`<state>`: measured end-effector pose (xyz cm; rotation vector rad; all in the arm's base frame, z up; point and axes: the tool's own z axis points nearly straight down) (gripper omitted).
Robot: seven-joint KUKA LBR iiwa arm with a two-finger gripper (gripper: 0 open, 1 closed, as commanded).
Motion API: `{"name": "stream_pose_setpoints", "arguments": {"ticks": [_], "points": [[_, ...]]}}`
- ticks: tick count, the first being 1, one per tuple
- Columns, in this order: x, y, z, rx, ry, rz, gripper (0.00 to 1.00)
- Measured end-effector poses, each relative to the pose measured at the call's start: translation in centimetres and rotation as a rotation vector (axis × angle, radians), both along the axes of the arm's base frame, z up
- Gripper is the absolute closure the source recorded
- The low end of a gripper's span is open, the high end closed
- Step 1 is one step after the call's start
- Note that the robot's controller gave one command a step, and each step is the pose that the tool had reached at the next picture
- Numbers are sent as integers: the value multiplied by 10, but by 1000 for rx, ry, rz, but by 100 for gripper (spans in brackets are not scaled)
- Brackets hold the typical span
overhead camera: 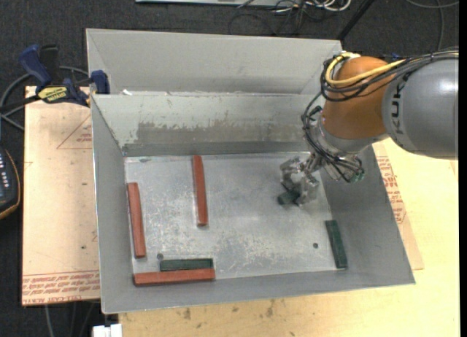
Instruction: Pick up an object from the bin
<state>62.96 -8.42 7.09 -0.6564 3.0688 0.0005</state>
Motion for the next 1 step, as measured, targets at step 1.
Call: {"name": "stream_pose_setpoints", "arguments": {"ticks": [1], "points": [[-1, 9, 129, -1, -10, 29, 100]]}}
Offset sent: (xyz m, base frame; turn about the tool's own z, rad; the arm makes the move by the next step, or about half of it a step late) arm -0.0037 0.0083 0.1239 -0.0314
